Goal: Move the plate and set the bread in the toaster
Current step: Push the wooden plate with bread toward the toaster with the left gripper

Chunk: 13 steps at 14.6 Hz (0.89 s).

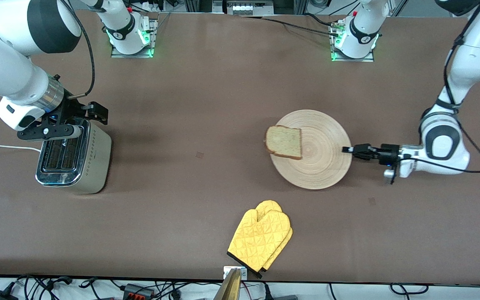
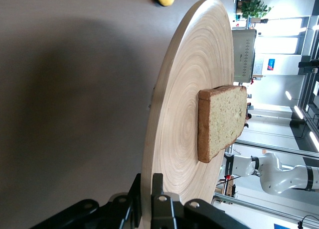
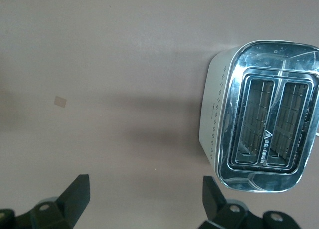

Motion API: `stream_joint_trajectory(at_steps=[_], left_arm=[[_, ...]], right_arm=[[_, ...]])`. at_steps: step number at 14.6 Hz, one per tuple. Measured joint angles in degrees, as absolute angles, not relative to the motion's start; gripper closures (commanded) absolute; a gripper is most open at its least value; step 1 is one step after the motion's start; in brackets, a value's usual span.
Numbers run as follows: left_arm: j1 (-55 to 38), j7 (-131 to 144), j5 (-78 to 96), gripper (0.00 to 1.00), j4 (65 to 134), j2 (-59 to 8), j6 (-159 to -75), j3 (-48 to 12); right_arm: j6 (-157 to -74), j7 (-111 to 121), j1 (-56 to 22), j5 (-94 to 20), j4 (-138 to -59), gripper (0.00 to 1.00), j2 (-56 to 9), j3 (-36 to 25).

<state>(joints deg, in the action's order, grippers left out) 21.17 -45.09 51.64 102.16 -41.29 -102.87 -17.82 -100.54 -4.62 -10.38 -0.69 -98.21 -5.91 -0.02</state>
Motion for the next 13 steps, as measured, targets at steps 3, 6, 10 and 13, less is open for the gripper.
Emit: stream_joint_trajectory(at_steps=[3, 6, 10, 13], left_arm=[[12.26, -44.59, 57.87, 1.0, 102.18, -41.39, -108.85, -17.91], [2.59, -42.78, 61.35, 1.0, 101.6, -41.39, -114.13, -18.0], [-7.38, -36.79, 62.04, 1.0, 100.77, -41.63, -120.69, -17.94], [-8.47, -36.38, 63.03, 0.97, 100.73, -42.41, -120.88, -17.86]], right_arm=[[-100.51, -4.63, -10.38, -0.68, -98.21, 0.0, -6.29, -0.03], [-100.49, -4.67, -10.37, -0.69, -98.21, 0.0, -6.38, -0.06], [-100.51, -4.72, -10.38, -0.69, -98.22, 0.0, -6.39, -0.06], [-100.49, -4.72, -10.38, -0.69, -98.24, 0.0, -6.42, -0.06]])
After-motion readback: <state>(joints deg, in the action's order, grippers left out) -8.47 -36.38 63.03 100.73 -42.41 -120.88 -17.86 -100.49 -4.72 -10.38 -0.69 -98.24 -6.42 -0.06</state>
